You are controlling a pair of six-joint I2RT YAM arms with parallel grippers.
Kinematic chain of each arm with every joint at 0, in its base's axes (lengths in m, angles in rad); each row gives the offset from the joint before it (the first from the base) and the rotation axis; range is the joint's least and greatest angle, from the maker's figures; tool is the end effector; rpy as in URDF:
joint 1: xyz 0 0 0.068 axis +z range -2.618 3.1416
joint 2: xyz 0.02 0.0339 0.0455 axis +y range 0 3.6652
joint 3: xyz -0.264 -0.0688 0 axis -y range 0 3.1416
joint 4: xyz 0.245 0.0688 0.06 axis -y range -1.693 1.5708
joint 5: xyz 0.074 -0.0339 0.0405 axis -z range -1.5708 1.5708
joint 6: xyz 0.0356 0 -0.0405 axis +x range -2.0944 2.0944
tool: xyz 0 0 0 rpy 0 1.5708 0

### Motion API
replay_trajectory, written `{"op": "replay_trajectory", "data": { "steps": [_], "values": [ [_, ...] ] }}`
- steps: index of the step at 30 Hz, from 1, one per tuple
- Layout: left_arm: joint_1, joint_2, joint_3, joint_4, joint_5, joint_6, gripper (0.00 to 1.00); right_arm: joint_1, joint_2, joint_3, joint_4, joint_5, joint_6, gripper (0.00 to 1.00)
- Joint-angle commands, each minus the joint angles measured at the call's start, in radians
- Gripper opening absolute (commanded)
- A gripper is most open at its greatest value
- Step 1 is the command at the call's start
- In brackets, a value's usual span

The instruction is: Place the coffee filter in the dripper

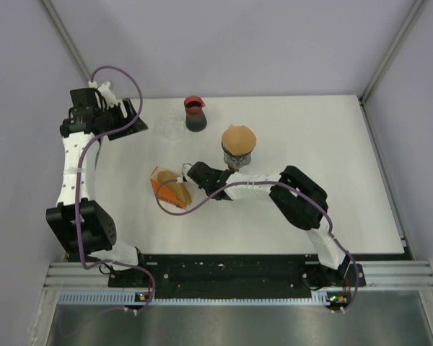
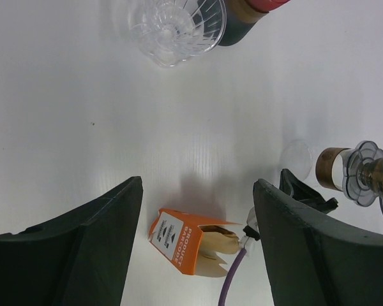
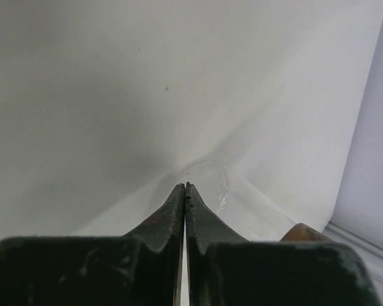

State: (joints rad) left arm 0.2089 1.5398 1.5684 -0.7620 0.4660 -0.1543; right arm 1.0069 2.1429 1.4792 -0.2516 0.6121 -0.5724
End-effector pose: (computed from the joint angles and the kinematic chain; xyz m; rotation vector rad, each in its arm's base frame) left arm 0.3297 0.0535 0.3735 -0.1725 2.2534 -0.5059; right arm 0.2609 0.3743 0.1500 -1.4757 1.8151 -0.5472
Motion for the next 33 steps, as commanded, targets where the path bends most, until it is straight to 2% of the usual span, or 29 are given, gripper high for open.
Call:
{"op": "replay_trajectory", "data": {
  "steps": [1,16,25,28,33],
  "values": [
    [0.004,-0.023,0.005,0.043,0.033,0.002,0.76,-0.039,-0.041,-0.034,0.051,0.043,0.028,0.0],
    [0.0,0.029,0.018,0.044,0.036,-0.005,0.75,-0.218,-0.129,-0.189,0.104,0.061,0.045,0.0],
    [-0.06,0.115,0.087,0.041,-0.053,0.03,0.74,-0.263,-0.156,-0.201,0.104,0.026,0.058,0.0],
    [-0.118,0.17,0.163,0.027,-0.084,0.077,0.74,-0.263,-0.172,-0.175,0.086,-0.02,0.095,0.0],
    [-0.261,0.363,0.43,-0.055,-0.182,0.144,0.74,-0.255,-0.238,-0.137,0.064,-0.139,0.154,0.0]
  ]
}}
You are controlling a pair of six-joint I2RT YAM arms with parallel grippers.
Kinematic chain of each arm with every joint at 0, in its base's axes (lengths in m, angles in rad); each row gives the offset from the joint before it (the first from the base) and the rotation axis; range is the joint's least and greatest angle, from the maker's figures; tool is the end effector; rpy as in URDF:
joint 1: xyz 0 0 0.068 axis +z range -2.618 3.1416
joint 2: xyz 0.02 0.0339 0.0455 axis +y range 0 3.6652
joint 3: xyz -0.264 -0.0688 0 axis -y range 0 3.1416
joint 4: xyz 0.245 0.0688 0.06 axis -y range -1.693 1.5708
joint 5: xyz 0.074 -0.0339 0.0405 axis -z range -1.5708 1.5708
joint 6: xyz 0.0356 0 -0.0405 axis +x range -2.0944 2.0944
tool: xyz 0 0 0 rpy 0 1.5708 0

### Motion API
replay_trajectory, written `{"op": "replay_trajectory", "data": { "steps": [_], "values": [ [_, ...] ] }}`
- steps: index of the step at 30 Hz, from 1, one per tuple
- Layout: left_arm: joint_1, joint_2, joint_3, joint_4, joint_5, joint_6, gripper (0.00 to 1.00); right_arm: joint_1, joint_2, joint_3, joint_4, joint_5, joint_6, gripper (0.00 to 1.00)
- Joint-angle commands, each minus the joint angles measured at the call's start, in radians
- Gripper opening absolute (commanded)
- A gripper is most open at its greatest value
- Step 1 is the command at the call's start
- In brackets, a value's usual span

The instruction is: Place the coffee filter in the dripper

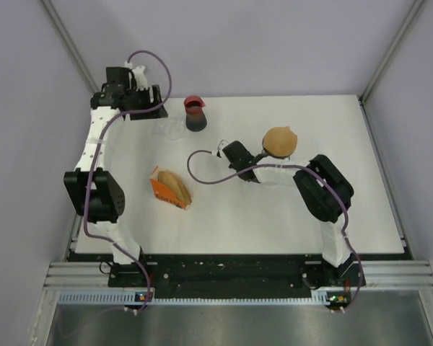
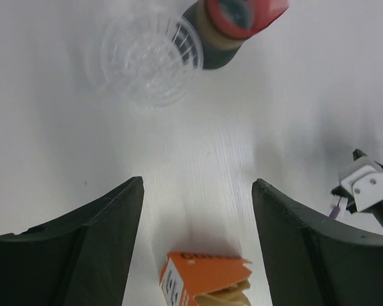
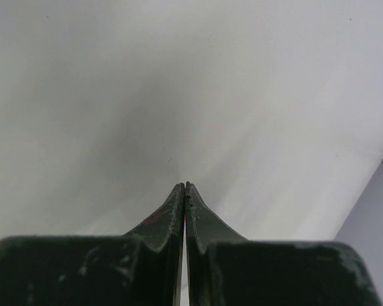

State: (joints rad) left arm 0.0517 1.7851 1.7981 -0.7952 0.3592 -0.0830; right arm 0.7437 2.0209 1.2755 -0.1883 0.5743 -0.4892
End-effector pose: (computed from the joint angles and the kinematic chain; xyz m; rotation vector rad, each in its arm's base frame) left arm 0.3966 0.0080 0.3590 0.0188 2.3313 -0.4372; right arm 0.3203 0.2683 0.1456 -1.1868 2.0758 -0.5975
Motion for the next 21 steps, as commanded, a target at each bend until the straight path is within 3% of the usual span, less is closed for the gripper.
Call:
{"op": "replay_trajectory", "data": {
  "steps": [1,7,9,14,21],
  "values": [
    [-0.125,0.155,0.255,-0.025,-0.084,0.074,0.73,0.013,-0.125,0.07,0.001,-0.131,0.084,0.0],
    [-0.205,0.367,0.492,0.065,-0.21,0.071,0.75,0.014,-0.244,0.067,-0.008,-0.342,0.164,0.49],
    [-0.205,0.425,0.555,0.112,-0.293,0.026,0.78,0.014,-0.28,0.065,-0.014,-0.384,0.187,0.59],
    [-0.202,0.523,0.615,0.224,-0.405,-0.053,0.77,0.014,-0.343,0.047,-0.019,-0.448,0.248,0.68],
    [-0.204,0.646,0.678,0.275,-0.364,-0.116,0.67,0.014,-0.375,0.039,-0.051,-0.467,0.299,0.69]
  ]
}}
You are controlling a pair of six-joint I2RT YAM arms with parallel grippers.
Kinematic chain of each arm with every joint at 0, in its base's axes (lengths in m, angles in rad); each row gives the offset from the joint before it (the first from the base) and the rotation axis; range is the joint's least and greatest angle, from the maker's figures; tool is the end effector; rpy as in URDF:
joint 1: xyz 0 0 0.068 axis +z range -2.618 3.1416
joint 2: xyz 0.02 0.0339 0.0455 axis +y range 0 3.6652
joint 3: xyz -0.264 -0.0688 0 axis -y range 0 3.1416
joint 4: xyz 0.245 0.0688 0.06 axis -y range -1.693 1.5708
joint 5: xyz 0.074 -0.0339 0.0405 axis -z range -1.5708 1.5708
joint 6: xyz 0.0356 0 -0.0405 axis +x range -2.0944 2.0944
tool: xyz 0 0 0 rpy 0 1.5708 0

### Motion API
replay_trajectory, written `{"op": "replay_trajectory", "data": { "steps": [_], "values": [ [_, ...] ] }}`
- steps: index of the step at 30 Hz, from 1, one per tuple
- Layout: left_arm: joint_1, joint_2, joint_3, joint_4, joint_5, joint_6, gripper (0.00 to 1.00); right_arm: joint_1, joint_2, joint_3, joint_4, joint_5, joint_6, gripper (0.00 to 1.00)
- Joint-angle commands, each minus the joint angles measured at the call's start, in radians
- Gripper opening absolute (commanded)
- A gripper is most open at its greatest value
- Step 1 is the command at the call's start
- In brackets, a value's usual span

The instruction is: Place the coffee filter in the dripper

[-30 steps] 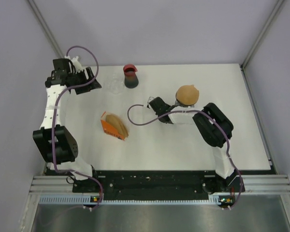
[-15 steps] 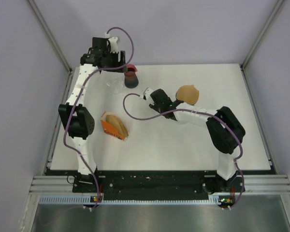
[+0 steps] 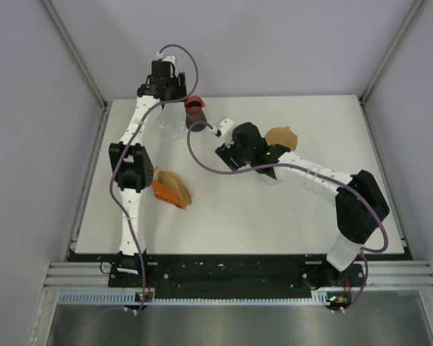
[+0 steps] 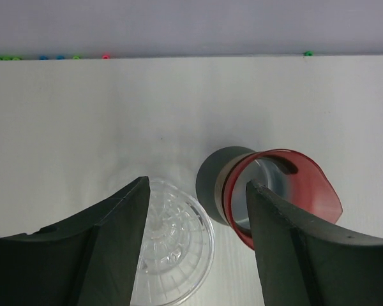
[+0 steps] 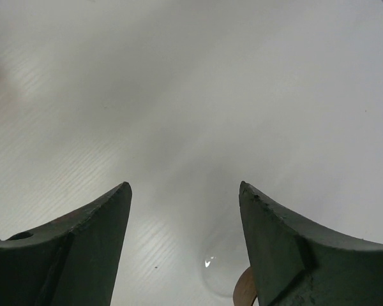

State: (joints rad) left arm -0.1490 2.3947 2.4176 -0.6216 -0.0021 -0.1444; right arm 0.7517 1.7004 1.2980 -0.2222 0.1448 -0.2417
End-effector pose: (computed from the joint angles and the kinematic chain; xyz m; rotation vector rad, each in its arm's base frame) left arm 0.5418 -0.0813 0.2967 0.0038 2.1742 -0.1657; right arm 0.2896 0.2637 0.2707 -0.9718 1.9635 0.1290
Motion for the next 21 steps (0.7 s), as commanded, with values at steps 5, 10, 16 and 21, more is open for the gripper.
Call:
{"op": "replay_trajectory", "data": {
  "steps": [5,10,16,21],
  "values": [
    [-0.007,0.092,0.089,0.121,0.03,-0.05,0.6,0.005,-0.065,0.017,-0.046,-0.022,0.056,0.69],
    [-0.014,0.113,0.086,0.126,0.054,-0.044,0.38,0.006,-0.077,0.004,-0.049,-0.025,0.059,0.69],
    [-0.024,0.092,0.06,0.105,0.077,-0.044,0.06,0.006,-0.081,0.004,-0.055,-0.021,0.058,0.69],
    [-0.017,0.017,0.018,0.036,0.135,-0.127,0.0,0.006,-0.093,0.014,-0.066,0.019,0.074,0.69]
  ]
}}
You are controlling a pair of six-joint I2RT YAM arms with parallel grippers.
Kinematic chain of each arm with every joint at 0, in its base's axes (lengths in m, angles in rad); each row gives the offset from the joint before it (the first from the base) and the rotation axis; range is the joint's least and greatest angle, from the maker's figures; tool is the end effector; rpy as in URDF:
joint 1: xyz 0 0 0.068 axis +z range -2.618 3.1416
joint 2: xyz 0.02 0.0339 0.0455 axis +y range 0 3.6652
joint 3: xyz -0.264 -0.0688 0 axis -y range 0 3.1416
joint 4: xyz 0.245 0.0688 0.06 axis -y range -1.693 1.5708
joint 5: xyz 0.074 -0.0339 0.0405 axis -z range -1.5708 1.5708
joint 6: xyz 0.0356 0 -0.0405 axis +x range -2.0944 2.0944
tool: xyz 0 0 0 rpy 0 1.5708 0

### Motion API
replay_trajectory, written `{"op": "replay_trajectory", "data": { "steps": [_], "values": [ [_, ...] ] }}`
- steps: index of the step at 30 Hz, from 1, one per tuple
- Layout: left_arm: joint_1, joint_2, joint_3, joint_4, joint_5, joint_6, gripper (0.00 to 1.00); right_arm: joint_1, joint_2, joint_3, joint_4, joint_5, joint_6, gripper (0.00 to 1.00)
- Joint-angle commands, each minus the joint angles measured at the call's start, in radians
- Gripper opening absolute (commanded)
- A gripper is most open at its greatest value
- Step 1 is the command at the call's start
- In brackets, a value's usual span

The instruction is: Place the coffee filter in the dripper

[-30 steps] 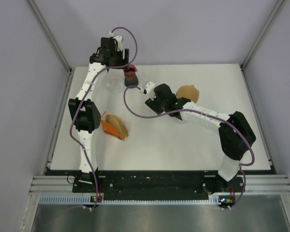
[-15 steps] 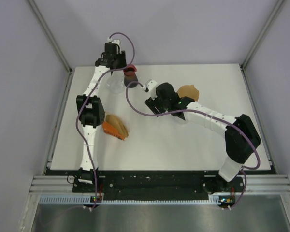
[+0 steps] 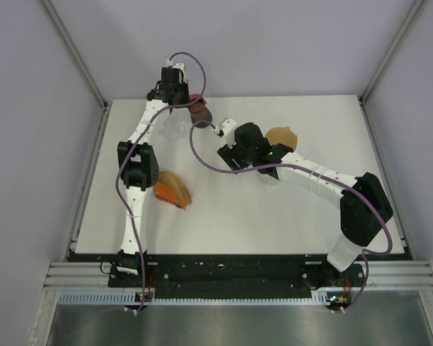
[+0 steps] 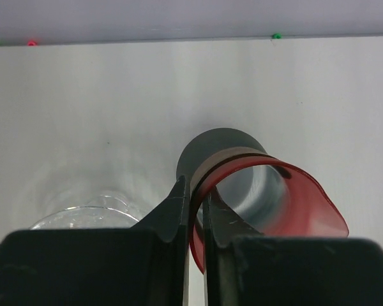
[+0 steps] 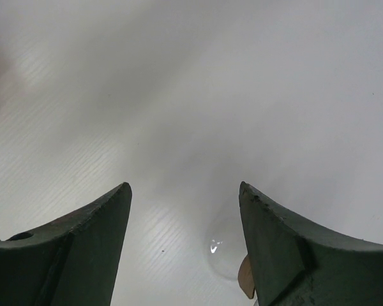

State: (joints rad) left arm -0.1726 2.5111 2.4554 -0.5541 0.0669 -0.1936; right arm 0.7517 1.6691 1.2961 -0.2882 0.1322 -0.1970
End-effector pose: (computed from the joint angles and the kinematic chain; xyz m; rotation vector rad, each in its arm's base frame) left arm 0.5621 -0.1004 0.2527 0.0152 2.1928 -0.2802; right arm 0.2824 0.2576 0.2757 -0.9538 2.0155 0.1565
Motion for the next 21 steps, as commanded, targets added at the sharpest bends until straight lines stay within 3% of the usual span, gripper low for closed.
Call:
{"op": "replay_trajectory", "data": {
  "steps": [1,4,9,15,21],
  "values": [
    [0.008,-0.13,-0.035,-0.049,0.094,-0.104,0.0,0.008,-0.071,0.035,-0.018,0.041,0.05,0.69],
    [-0.001,-0.256,-0.111,-0.093,0.16,-0.141,0.0,0.006,-0.114,0.084,-0.051,0.053,0.109,0.69],
    [-0.051,-0.483,-0.413,-0.078,0.198,-0.144,0.0,0.005,-0.227,0.117,-0.065,0.102,0.175,0.73],
    [-0.168,-0.685,-0.757,-0.037,0.107,-0.122,0.0,0.005,-0.339,0.108,-0.082,0.136,0.231,0.75],
    [-0.222,-0.736,-0.874,-0.01,0.044,-0.109,0.0,0.005,-0.385,0.098,-0.06,0.087,0.223,0.77]
  ]
}}
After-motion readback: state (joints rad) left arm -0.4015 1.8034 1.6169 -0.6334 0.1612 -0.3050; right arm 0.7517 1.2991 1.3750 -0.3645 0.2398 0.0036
